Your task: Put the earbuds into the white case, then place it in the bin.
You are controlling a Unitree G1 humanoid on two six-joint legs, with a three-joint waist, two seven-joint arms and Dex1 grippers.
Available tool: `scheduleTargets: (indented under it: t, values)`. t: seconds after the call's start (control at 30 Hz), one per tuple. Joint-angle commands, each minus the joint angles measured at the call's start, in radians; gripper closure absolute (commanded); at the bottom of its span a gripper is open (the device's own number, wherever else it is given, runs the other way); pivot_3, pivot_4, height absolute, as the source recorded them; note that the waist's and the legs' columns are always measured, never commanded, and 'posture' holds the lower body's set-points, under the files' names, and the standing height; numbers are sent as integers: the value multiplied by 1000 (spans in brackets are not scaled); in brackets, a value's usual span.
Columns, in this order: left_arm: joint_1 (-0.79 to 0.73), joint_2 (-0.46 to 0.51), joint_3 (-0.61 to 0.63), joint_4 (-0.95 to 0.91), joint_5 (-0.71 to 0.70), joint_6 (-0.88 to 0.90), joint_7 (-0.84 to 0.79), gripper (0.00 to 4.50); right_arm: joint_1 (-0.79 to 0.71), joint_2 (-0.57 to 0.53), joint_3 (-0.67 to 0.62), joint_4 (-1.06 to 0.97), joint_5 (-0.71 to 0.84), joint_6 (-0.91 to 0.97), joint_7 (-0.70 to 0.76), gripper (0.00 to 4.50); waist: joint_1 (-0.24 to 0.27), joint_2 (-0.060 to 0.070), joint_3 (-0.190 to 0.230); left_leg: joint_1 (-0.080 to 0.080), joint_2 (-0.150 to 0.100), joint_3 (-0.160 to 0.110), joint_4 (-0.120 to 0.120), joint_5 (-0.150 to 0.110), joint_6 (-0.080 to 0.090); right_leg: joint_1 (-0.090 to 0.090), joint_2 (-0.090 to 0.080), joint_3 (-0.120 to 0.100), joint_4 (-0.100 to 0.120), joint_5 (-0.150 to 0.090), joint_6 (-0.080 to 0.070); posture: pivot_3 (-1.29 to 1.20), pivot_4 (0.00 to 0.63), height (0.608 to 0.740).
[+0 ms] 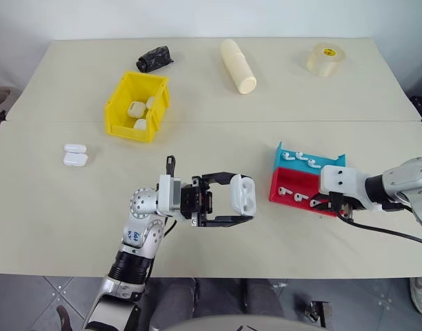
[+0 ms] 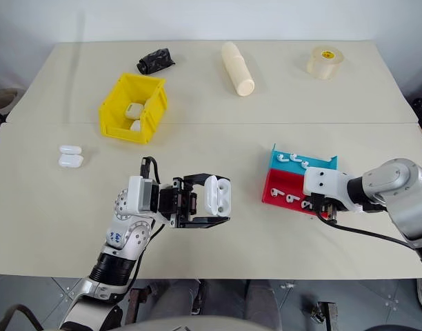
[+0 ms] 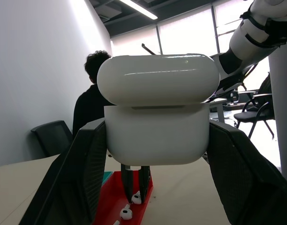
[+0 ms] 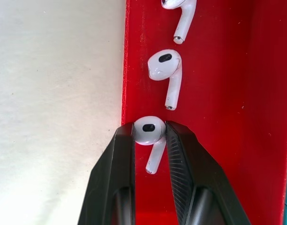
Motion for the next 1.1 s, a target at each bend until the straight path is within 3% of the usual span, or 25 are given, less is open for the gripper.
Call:
scheduleTargets:
  t: [0.03, 0.37, 0.47, 0.67, 0.8, 1.1]
  values:
    - [0, -2, -1, -33, -4, -7, 7, 1711, -10, 5, -7, -17, -17, 0, -2, 3786, 0, 0, 0, 0, 0, 0, 0, 0, 0, 0, 0, 0, 0, 0, 0, 0, 150, 740]
    - [1, 8, 5, -30, -11, 1, 0, 1711, 5, -12, -85, -77, 36, 25, -11, 3786, 0, 0, 0, 0, 0, 0, 0, 0, 0, 0, 0, 0, 0, 0, 0, 0, 150, 740]
    - [-4, 18, 18, -22, -22, 14, -3, 1711, 26, 20, -207, -132, 183, 9, 34, 3786, 1, 0, 0, 0, 0, 0, 0, 0, 0, 0, 0, 0, 0, 0, 0, 0, 150, 740]
    - [-23, 27, 30, -5, -40, 44, -13, 1711, 108, 220, -378, -219, 421, -83, 17, 3786, 1, -1, 0, 0, 0, 0, 0, 0, 0, 0, 0, 0, 0, 0, 0, 0, 150, 740]
    - [-27, 46, 39, 3, -67, 107, -33, 1711, 103, 460, -446, -291, 612, -79, -152, 3786, -1, -1, 0, 0, 0, 0, 0, 0, 0, 0, 0, 0, 1, 0, 0, 0, 150, 740]
    - [-56, 62, 77, -20, -144, 280, -13, 1711, 125, 727, -373, -433, 746, -84, -404, 3786, -2, 0, 0, 0, 0, -2, 0, 0, -1, 0, 0, 0, 1, 0, 0, 0, 150, 740]
